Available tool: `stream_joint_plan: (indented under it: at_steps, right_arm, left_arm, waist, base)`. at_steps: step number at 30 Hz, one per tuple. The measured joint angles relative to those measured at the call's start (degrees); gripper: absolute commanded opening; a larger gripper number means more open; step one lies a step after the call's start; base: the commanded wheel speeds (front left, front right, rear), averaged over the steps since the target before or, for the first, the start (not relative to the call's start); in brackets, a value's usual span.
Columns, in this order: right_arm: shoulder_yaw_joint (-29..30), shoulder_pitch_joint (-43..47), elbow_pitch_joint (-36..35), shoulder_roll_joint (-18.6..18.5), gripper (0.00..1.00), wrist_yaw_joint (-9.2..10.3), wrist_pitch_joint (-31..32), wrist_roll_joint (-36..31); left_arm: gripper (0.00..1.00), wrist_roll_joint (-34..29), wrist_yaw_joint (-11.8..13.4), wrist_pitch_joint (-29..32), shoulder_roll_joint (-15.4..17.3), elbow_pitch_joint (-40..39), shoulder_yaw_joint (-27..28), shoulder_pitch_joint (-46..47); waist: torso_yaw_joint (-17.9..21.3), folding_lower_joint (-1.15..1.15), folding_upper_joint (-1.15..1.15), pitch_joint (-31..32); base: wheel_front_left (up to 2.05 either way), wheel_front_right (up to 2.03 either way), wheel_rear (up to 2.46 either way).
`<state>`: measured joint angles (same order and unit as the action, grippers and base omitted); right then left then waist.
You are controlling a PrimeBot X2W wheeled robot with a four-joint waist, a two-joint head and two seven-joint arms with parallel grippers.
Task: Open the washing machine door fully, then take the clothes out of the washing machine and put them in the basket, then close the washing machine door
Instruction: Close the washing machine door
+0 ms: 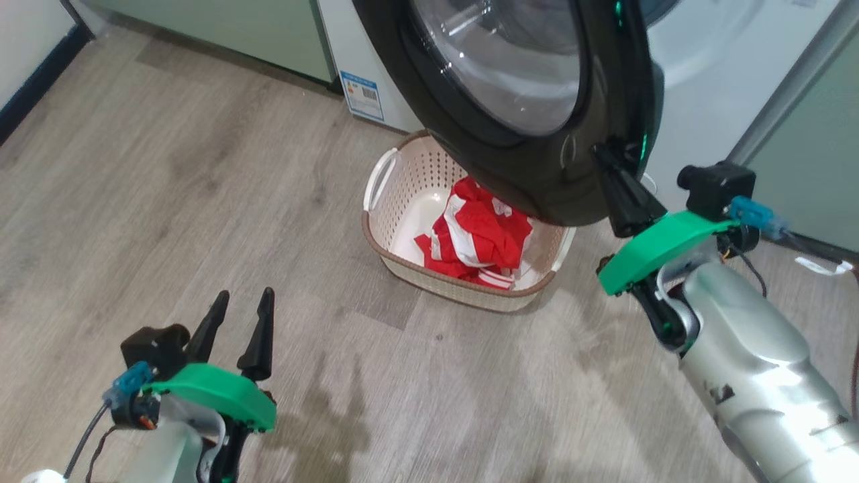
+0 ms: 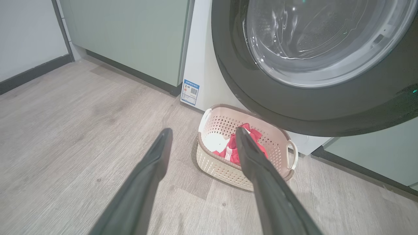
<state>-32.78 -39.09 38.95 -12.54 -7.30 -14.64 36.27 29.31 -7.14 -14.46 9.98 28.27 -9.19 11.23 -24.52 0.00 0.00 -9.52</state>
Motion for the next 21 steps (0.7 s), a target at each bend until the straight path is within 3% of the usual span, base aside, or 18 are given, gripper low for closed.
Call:
stream_joint_plan:
  at_steps: [8, 21]
  right_arm:
    - [5.15, -3.92, 4.01, 0.98, 0.00, -0.09, 0.00, -1.74]
    - [10.27, -23.04, 14.44, -1.83, 0.00, -0.08, 0.00, -1.93]
  left_arm:
    - [1.00, -0.11, 0.00, 0.00, -1.02, -0.55, -0.54, 1.03]
    - [1.00, -0.21, -0.01, 0.00, -3.10, -1.58, -3.04, 5.54]
  waist:
    - [0.84, 0.00, 0.00, -2.66]
    - [1.15, 0.00, 0.00, -10.26]
  base:
    - [0.00, 0.00, 0.00]
    - [0.00, 0.00, 0.00]
